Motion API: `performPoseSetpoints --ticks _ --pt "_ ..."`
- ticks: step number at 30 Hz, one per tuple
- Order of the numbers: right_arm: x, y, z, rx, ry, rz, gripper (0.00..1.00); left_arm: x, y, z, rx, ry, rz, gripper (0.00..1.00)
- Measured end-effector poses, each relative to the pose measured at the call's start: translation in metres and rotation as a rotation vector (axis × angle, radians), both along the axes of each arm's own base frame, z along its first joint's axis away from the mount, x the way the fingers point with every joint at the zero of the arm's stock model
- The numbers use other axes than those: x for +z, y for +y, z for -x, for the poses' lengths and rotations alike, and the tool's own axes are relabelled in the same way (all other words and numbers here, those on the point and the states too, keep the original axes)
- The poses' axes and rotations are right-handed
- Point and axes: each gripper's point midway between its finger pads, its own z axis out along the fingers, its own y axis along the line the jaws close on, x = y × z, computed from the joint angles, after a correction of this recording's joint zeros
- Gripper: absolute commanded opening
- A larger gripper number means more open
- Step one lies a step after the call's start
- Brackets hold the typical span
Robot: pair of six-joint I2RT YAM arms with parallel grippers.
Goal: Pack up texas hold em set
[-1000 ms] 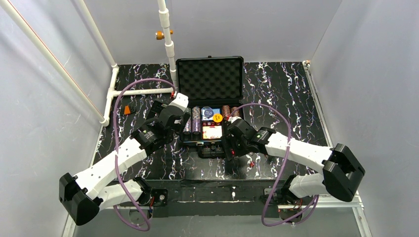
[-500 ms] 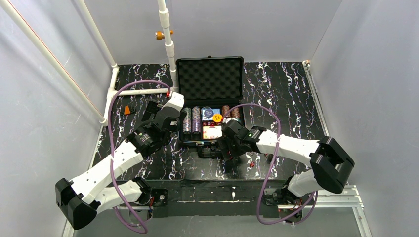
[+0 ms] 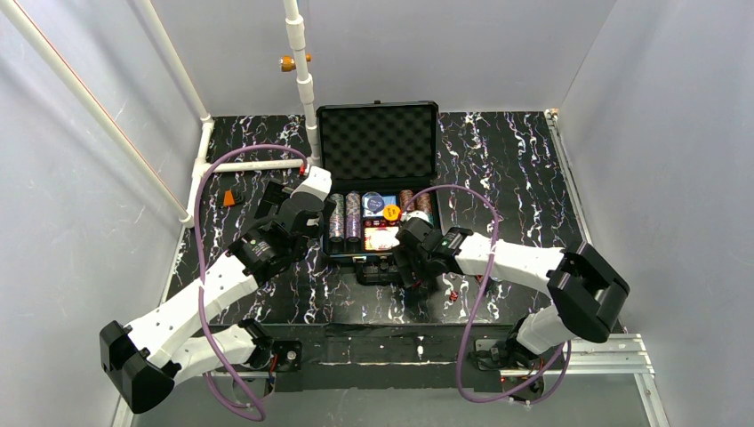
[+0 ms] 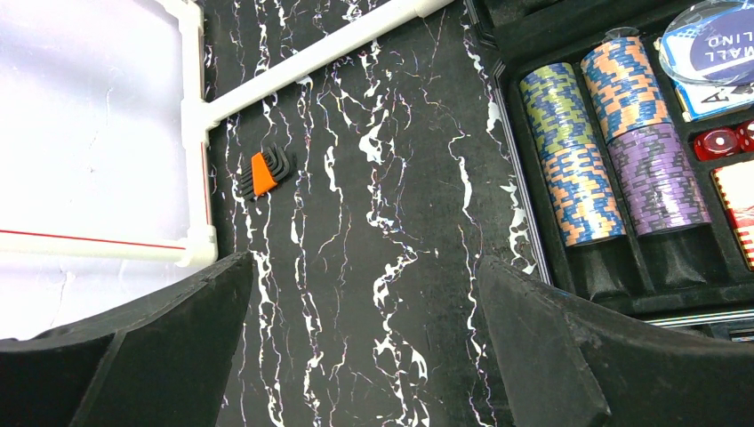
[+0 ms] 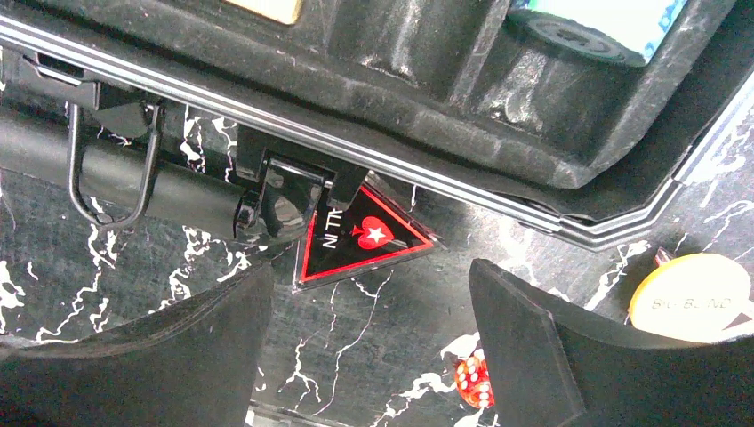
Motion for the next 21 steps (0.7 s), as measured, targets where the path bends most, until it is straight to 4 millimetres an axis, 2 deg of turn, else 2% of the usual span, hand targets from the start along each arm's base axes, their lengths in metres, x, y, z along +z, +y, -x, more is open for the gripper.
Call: performPoseSetpoints --ticks 7,13,21 --pt "-0.003 0.004 -0.006 -0.004 -0.021 -0.006 0.87 0.000 0.000 0.000 0.000 0.000 0.000 0.98" --pt "-0.016 0.003 0.000 0.008 -0.002 0.009 0.83 0.000 0.000 0.000 0.001 0.000 -0.001 0.98" --pt "-0.019 0.003 0.000 0.009 -0.002 0.011 0.70 0.000 0.000 0.000 0.000 0.001 -0.005 0.98"
